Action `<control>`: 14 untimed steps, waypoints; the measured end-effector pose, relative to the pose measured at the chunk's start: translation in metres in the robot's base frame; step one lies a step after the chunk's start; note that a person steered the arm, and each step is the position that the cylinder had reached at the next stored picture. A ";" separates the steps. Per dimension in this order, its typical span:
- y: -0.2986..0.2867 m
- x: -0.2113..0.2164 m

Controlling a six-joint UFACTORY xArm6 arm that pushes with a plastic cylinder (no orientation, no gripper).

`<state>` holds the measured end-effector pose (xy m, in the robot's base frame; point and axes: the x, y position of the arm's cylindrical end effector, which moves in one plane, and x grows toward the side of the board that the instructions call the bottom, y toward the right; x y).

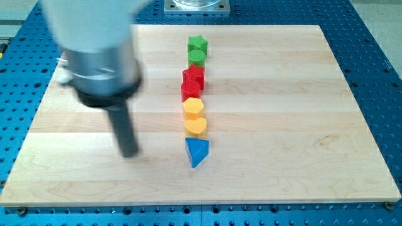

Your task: Place the cube closely to the green star

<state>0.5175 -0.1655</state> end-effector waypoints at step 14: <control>0.096 -0.296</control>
<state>0.2214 -0.0695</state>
